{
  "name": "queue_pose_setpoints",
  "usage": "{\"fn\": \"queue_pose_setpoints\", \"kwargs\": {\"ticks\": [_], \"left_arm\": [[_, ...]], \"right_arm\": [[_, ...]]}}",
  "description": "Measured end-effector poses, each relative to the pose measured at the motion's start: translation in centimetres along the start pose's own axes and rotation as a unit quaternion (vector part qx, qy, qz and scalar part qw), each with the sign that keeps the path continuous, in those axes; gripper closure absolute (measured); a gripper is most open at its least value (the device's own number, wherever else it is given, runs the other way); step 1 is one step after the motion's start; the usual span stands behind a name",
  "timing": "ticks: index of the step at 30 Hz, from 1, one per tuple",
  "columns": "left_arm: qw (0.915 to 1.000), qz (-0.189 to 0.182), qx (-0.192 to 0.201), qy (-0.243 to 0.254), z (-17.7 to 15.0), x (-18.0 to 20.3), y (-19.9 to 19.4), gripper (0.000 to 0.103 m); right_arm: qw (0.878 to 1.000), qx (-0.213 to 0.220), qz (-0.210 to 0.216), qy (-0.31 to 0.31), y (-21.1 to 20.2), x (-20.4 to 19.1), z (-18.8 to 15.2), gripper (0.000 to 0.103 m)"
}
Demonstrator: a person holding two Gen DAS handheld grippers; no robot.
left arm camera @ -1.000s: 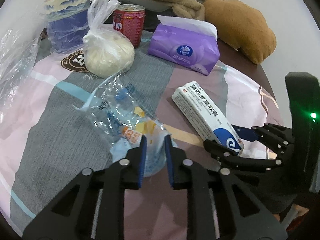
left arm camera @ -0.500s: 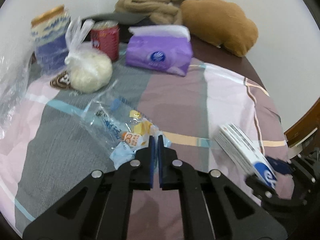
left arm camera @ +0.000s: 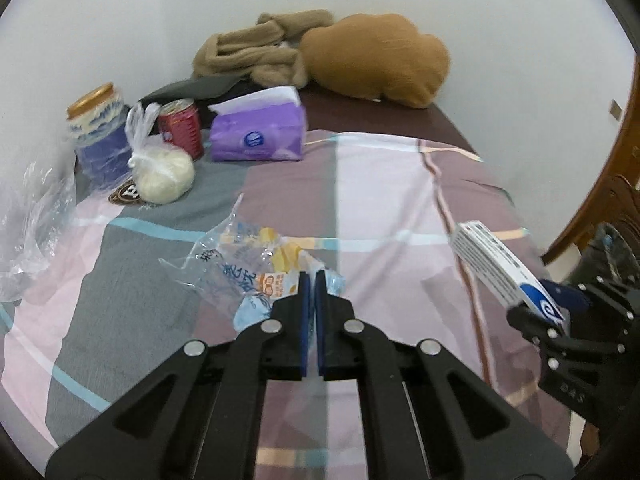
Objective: Collect trash
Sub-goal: 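Lift the ointment box and plastic wrapper and carry them over the bin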
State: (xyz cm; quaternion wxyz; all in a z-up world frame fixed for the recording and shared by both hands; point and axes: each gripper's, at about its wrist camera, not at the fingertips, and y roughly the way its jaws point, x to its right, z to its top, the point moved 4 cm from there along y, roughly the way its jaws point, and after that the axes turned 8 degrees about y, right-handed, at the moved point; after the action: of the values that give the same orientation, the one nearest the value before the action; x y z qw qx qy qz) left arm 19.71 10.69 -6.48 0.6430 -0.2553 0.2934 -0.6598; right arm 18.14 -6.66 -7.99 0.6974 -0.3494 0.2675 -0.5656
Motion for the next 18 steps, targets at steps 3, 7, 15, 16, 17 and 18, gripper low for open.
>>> {"fn": "queue_pose_setpoints", "kwargs": {"ticks": [3, 7, 15, 16, 17, 18], "left_arm": [[0.9999, 0.003, 0.008, 0.012, 0.1, 1.2, -1.1, 0.099], [0.9994, 0.006, 0.018, 0.029, 0.2, 2.6, -2.2, 0.099], [0.9973, 0.005, 0.037, 0.063, 0.8, 5.9, -4.2, 0.099], [0.9970, 0.004, 0.038, 0.067, 0.9, 6.4, -4.3, 0.099], [0.9967, 0.001, 0.038, 0.071, 1.0, 6.9, -4.4, 0.099], [0.9964, -0.003, 0.039, 0.075, 1.0, 7.3, -4.5, 0.099]], "right_arm": [[1.000, 0.011, -0.001, 0.009, -1.3, 0.6, -0.2, 0.059], [0.999, 0.032, -0.003, 0.017, -3.0, 1.4, -0.4, 0.059], [0.994, 0.089, -0.030, 0.046, -8.4, 5.0, -0.7, 0.059], [0.994, 0.095, -0.035, 0.050, -9.0, 5.4, -0.8, 0.059], [0.993, 0.101, -0.040, 0.054, -9.6, 6.0, -0.9, 0.059], [0.991, 0.109, -0.046, 0.060, -10.4, 6.9, -1.2, 0.059]]}}
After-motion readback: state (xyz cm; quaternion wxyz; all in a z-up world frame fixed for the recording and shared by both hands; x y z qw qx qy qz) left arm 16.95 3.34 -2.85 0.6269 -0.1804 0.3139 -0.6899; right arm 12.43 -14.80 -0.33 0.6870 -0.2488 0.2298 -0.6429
